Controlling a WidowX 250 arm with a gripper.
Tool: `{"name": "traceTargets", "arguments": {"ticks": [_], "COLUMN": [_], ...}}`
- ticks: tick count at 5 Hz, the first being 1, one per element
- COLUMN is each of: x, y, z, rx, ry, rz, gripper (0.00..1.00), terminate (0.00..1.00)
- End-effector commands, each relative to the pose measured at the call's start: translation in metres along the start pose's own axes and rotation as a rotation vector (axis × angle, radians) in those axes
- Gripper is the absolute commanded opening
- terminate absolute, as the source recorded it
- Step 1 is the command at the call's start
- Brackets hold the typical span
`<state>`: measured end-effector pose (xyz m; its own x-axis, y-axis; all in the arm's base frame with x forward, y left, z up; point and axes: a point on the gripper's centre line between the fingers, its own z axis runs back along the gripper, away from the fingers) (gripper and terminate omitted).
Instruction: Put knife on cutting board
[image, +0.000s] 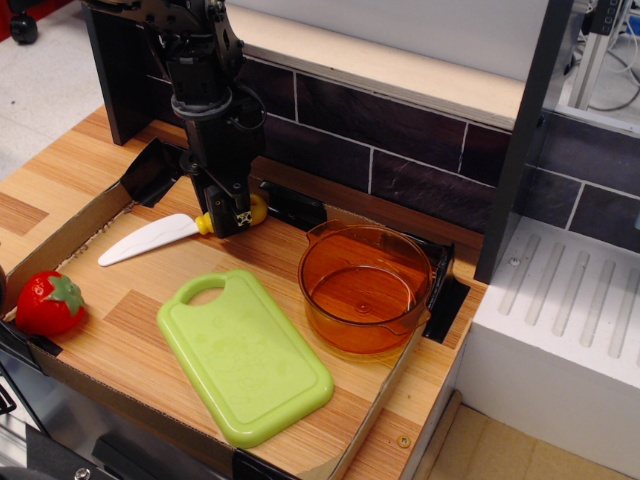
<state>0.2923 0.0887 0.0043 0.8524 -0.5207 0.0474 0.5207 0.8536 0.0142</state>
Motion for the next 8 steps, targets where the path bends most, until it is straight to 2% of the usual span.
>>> {"name": "traceTargets", "arguments": {"ticks": [1,2,4,5,7,8], "x": [0.008,0.003,-0.001,0.003,-0.004,-0.010], "y": [0.007,0.007,0.000,-0.004,-0.029,-0.045], "z": [0.016,0.038,0.069,0.076,0.088,0.085], "rx": [0.027,0.037,0.066,0.129,0.105,0.132], "ry": [-0.044,-0.089,-0.123,-0.142,-0.161,-0.210], "rz": [0.014,0.024,0.082,0.247,0.756,0.934], "gripper": [0.00,0.00,0.00,0.00,0.00,0.00], "terminate": [0.00,0.00,0.00,0.00,0.00,0.00]}}
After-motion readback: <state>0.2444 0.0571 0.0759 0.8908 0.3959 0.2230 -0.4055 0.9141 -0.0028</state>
